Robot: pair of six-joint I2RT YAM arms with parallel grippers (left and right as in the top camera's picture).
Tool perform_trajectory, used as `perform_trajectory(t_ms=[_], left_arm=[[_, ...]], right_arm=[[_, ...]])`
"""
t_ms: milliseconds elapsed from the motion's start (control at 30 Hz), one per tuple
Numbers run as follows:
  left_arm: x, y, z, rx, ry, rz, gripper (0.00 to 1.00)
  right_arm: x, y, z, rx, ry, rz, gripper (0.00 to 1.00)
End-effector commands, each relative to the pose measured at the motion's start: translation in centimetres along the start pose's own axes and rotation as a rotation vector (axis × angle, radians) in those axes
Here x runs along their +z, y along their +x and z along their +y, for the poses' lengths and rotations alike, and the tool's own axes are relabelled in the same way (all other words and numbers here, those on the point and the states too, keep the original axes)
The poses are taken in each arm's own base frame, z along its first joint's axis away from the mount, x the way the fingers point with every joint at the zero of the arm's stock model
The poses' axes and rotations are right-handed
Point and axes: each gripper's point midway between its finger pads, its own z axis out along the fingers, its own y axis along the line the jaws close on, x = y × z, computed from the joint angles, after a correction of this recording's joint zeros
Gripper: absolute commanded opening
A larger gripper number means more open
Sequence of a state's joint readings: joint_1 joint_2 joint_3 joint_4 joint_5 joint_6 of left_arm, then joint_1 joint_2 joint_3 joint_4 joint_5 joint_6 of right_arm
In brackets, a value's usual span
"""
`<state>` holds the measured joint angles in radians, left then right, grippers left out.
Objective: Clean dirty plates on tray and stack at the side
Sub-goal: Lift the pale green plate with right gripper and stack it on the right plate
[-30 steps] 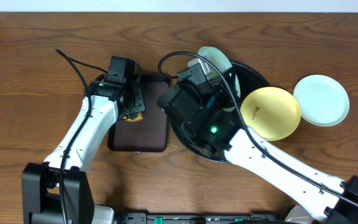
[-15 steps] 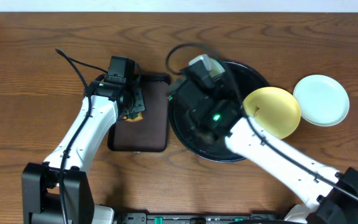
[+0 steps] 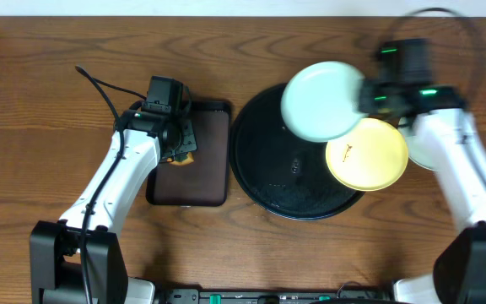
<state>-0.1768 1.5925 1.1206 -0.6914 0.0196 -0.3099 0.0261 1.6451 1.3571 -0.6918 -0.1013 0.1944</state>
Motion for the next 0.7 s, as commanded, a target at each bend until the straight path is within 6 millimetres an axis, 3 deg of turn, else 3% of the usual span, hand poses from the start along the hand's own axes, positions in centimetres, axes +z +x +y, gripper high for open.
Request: perform_trajectory(t_ms=[0, 133, 233, 367, 467, 667], left_arm=[[0.3, 0.1, 0.4, -0.004, -0.016, 0.004, 0.08], [0.3, 0.1, 0.4, -0.004, -0.016, 0.004, 0.08], [0.3, 0.2, 0.4, -0.004, -0.016, 0.005, 0.08], [0.3, 0.2, 0.4, -0.004, -0.016, 0.006, 0.08], [0.3, 0.2, 0.4, -0.004, -0.016, 0.006, 0.08], [0.3, 0.2, 0.4, -0.004, -0.016, 0.006, 0.08]], right_arm=[[-2.0, -1.9, -7.3, 0.259, -0.1, -0.038, 0.01], [-4.2, -1.4, -16.6, 0.444, 0.019, -0.094, 0.01], [-5.9, 0.3, -21.6, 0.561, 0.085, -0.102, 0.01], [-7.2, 2.7, -26.3, 0.678, 0.186, -0.107, 0.01], [-6.9, 4.3, -28.3, 0.742, 0.262, -0.098, 0.01], [-2.8, 6.6, -28.2, 0.749, 0.247, -0.04, 0.01]])
